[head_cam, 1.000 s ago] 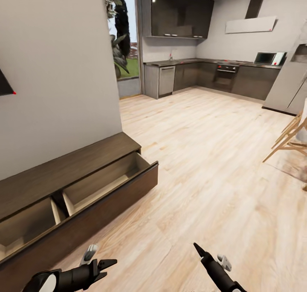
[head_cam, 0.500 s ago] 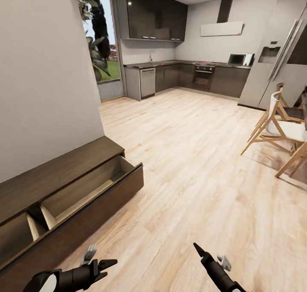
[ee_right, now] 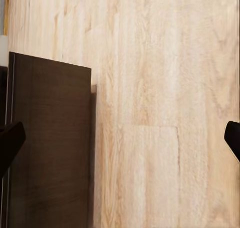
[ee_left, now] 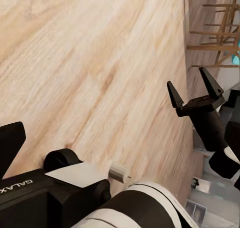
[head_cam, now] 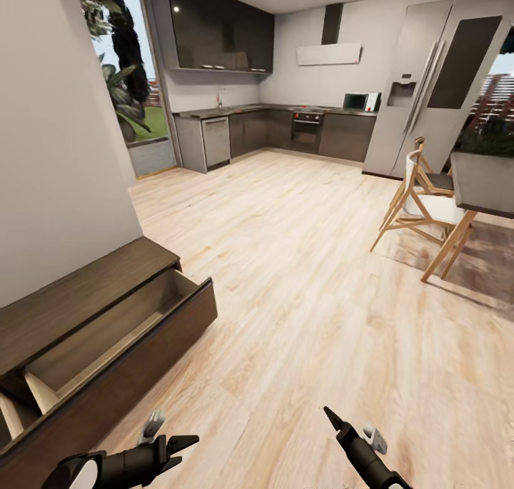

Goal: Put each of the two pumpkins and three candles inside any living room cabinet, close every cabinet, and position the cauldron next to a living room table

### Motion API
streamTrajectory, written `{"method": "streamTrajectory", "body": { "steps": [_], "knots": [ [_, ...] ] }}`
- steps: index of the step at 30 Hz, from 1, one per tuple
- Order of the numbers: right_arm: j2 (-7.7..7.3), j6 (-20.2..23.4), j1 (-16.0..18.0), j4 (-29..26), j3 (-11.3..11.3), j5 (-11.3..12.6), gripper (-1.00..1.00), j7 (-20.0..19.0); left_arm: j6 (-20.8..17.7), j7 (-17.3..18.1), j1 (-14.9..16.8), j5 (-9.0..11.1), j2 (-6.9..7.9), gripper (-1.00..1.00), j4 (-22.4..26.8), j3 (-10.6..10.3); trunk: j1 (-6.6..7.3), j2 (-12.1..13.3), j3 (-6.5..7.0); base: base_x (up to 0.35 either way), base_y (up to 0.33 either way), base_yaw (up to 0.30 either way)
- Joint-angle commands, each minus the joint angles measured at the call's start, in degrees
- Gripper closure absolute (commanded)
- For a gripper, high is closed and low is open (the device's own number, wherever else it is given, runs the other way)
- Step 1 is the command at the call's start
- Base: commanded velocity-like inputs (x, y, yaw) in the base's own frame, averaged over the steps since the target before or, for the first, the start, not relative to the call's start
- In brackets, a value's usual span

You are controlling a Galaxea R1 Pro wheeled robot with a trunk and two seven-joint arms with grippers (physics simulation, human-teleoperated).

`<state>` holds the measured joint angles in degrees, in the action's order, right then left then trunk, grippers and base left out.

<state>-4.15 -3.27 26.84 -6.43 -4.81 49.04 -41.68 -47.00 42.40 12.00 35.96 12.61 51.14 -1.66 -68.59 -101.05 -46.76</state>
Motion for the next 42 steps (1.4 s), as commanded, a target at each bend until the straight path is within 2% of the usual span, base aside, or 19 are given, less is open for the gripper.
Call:
{"method": "streamTrajectory", "body": {
  "steps": [1, 42],
  "knots": [
    [0.02, -0.2, 0.1, 0.1, -0.5, -0.4, -1.00, -0.2, -0.3, 0.0, 0.0, 0.4, 0.05, -1.00, 0.0, -0.1, 0.01, 0.0, 0.00, 0.000, 0.000, -0.270],
    [0.02, -0.2, 0.0, 0.1, -0.5, -0.4, -1.00, -0.3, -0.3, 0.0, 0.0, 0.6, -0.02, -1.00, 0.0, -0.1, 0.01, 0.0, 1.78, 0.000, 0.000, -0.270]
  ]
}}
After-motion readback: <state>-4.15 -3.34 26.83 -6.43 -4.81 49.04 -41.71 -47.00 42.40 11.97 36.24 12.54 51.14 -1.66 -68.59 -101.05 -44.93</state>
